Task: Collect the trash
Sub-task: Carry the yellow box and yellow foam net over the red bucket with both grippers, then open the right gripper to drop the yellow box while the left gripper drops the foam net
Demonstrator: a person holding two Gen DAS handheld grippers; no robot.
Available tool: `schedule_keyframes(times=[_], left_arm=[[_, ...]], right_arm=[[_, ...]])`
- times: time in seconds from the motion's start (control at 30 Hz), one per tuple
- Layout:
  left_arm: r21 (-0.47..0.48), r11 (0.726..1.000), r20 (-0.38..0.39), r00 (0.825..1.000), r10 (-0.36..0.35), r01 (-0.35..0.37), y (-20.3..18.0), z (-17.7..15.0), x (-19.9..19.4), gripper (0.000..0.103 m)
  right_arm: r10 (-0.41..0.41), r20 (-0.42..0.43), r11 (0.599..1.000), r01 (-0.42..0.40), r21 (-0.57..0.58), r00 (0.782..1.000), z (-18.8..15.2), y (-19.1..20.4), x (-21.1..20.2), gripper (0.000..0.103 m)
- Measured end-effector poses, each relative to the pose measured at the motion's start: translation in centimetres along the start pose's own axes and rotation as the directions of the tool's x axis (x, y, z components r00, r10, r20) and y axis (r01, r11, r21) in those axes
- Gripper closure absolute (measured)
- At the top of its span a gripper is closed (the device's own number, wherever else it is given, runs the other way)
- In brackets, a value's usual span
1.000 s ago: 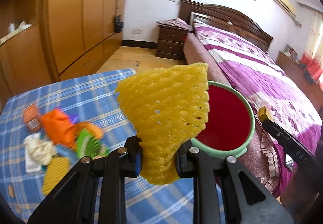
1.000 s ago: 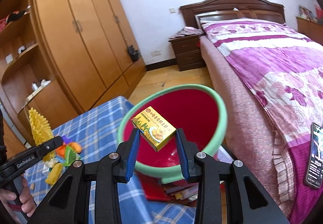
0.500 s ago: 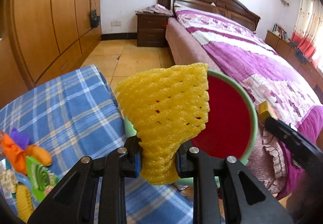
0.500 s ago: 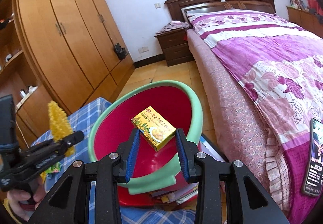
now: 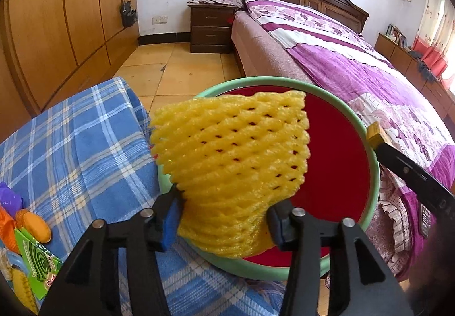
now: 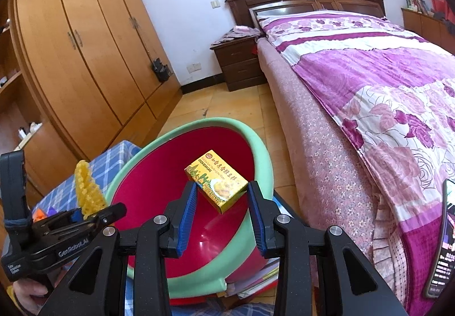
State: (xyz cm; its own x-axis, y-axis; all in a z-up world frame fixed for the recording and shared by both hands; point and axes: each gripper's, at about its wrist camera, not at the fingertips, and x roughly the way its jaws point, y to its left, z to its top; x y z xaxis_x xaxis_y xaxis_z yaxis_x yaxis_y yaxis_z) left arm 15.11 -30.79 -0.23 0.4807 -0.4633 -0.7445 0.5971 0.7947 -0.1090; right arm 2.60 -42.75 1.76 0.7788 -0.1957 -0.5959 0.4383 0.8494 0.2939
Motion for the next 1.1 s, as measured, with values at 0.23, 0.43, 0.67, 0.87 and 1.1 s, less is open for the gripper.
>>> schedule_keyframes(times=[0.23, 0.43, 0.67, 0.87, 1.1], left_arm=[[0.035, 0.999, -0.003, 1.000, 0.010, -0.010, -0.8, -0.4, -0.2, 0.045], [0.005, 1.000, 0.000, 1.000, -0.002, 0.002, -0.3, -0.5, -0.9, 0.044], [0.001, 1.000, 0.012, 1.000, -0.001, 0.001, -0.2, -0.5, -1.5, 0.039], [-0.007, 1.000, 0.009, 1.000, -0.009, 0.009, 0.0, -0.6, -1.8, 0.035], [0.004, 1.000, 0.031, 1.000, -0.001, 0.000, -0.2, -0.7, -2.7, 0.030]], right_arm=[[0.000, -0.019, 1.000, 0.000, 0.002, 1.000, -0.2, 0.0, 1.0, 0.067], [-0.002, -0.014, 1.000, 0.002, 0.003, 1.000, -0.1, -0.1, 1.1, 0.067], [0.001, -0.018, 1.000, -0.001, 0.013, 1.000, -0.2, -0.2, 1.0, 0.064], [0.022, -0.027, 0.999, -0.021, 0.041, 0.999, -0.1, -0.4, 0.9, 0.061], [0.015, -0.011, 0.998, -0.014, 0.064, 1.000, -0.2, -0.5, 0.2, 0.042]])
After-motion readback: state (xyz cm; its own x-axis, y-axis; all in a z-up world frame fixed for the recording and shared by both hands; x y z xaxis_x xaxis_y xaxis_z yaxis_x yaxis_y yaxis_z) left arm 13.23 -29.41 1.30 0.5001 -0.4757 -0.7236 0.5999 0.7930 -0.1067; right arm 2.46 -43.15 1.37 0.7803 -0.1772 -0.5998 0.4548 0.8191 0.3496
